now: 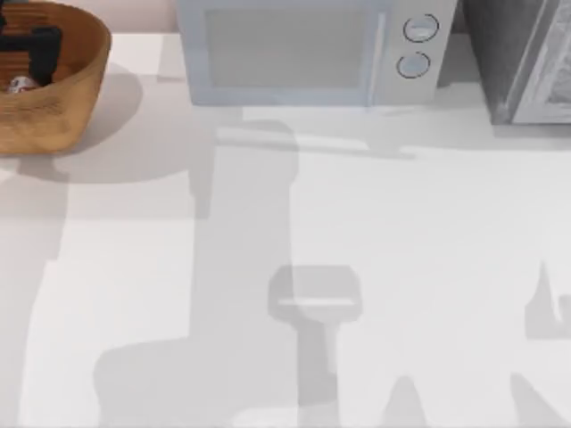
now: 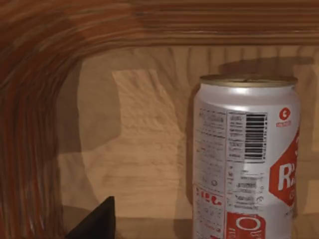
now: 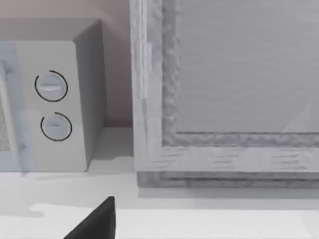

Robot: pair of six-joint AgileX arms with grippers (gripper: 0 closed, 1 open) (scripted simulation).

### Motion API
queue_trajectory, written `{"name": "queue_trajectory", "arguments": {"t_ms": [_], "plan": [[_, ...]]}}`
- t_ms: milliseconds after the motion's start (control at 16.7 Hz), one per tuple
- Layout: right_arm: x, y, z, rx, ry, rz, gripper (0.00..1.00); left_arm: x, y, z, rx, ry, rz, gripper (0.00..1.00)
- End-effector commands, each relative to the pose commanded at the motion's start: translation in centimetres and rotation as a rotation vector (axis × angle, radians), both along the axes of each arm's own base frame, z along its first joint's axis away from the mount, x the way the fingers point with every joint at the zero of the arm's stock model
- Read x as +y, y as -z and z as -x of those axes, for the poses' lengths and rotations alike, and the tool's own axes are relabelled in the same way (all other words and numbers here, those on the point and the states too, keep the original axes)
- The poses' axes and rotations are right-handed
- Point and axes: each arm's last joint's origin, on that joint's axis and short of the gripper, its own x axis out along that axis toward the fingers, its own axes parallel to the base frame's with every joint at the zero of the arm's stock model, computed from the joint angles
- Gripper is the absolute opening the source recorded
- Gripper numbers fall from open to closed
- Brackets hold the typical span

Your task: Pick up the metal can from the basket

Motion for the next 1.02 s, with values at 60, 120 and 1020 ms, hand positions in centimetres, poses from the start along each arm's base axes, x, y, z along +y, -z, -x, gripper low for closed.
{"name": "queue_trajectory", "arguments": {"t_ms": [60,120,1020], "plan": [[0.0,0.0,0.0,0.000,0.000,0.000,1.00,0.0,0.0,0.0,0.000,0.000,0.000,1.00],[0.0,0.0,0.0,0.000,0.000,0.000,1.00,0.0,0.0,0.0,0.000,0.000,0.000,1.00],[0.0,0.0,0.0,0.000,0.000,0.000,1.00,-0.3,5.9,-1.2,0.000,0.000,0.000,1.00]]}}
